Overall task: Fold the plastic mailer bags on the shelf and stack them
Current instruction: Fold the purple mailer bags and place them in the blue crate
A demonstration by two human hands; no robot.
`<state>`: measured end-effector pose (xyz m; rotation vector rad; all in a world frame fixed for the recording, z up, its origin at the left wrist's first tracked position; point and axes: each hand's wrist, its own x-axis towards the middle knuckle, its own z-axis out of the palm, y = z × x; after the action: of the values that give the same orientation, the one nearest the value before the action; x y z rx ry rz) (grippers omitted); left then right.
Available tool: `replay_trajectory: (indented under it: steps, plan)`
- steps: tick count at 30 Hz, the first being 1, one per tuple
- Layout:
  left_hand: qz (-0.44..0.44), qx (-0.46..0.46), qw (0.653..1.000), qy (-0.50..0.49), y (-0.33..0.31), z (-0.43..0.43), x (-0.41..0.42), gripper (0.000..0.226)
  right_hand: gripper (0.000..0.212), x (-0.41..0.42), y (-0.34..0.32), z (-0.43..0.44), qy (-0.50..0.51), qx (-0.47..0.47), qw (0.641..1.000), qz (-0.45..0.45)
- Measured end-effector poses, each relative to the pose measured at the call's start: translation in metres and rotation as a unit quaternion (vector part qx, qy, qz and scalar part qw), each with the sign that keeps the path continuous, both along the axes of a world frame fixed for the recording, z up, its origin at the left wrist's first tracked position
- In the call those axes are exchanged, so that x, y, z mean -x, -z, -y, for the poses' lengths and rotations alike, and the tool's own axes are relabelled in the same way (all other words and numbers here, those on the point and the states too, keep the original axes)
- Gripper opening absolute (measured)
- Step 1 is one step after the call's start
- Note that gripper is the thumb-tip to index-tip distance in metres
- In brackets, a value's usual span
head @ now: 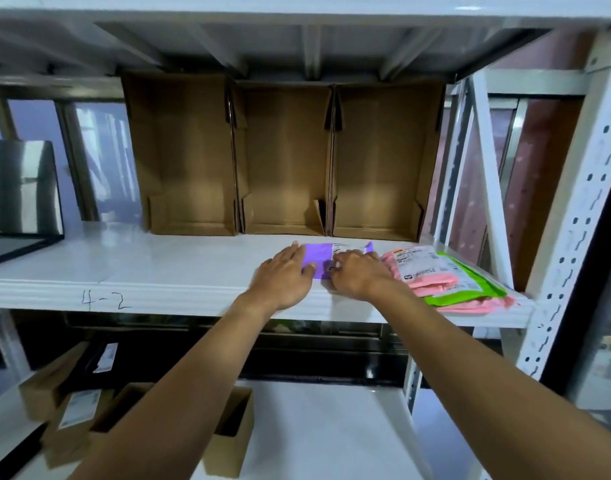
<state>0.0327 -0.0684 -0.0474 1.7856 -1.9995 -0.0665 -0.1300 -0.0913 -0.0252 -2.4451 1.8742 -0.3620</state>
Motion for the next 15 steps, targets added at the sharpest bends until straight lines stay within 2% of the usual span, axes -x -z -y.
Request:
replay_trajectory:
  steps: [2,5,8,11,15]
  plan:
    - [-0.054,0.005,0.999,0.001,-0.003,0.002,-0.006,0.059,0.04,-0.008,0.0,0.0,-0.021,0.01,1.0,-0.02]
    - [-0.099,0.005,0.995,-0.003,-0.007,0.003,-0.014,0.059,0.035,-0.018,0.002,-0.004,-0.043,0.013,0.999,0.022]
    - [-0.089,0.001,0.996,-0.016,-0.014,0.003,-0.023,0.058,0.031,-0.031,0.005,-0.016,-0.077,0.01,0.995,0.07]
    - [-0.066,-0.005,0.997,-0.039,-0.024,0.007,-0.031,0.051,0.031,-0.05,0.008,-0.031,-0.096,0.057,0.989,0.098]
    - [-0.017,-0.036,0.999,-0.03,-0.026,0.003,-0.043,0.04,0.032,-0.068,0.008,-0.038,-0.07,0.103,0.978,0.165]
